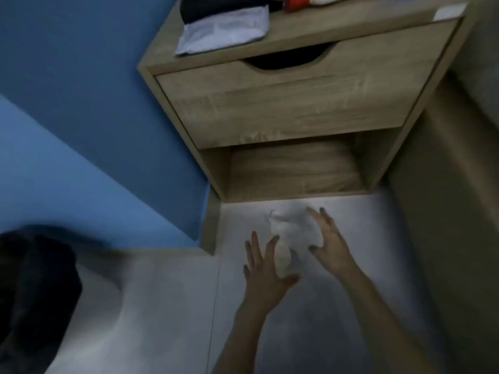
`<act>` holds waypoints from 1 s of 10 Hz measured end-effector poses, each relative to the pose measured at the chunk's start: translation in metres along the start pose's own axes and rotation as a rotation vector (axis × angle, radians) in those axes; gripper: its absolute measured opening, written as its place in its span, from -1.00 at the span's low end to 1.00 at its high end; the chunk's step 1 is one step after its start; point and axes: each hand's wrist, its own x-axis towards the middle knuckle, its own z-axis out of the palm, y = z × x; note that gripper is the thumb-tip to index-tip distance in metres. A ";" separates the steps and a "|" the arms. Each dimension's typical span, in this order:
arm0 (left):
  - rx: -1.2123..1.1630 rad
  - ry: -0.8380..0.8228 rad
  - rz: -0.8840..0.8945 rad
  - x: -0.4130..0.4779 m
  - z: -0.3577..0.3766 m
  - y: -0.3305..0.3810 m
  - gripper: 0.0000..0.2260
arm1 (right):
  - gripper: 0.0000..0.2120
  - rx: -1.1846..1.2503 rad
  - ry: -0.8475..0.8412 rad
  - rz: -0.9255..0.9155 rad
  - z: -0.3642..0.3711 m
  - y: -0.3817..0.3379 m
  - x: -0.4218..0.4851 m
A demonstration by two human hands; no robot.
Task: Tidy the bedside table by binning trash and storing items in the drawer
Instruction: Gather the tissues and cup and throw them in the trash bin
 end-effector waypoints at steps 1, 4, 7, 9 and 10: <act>0.066 0.000 0.009 0.013 0.021 -0.015 -0.16 | -0.29 -0.089 -0.131 -0.082 0.022 0.020 0.014; -0.075 0.284 0.064 0.032 0.044 -0.030 -0.81 | -0.89 -0.068 -0.124 0.011 0.076 0.055 0.020; -0.136 0.371 0.200 0.041 -0.075 0.048 -0.74 | -0.83 0.267 0.121 -0.215 -0.024 -0.071 0.045; -0.156 0.467 0.345 0.009 -0.207 0.132 -0.70 | -0.75 0.481 0.230 -0.481 -0.106 -0.178 0.045; -0.177 0.565 0.424 0.001 -0.257 0.164 -0.70 | -0.67 0.423 0.387 -0.593 -0.146 -0.229 0.050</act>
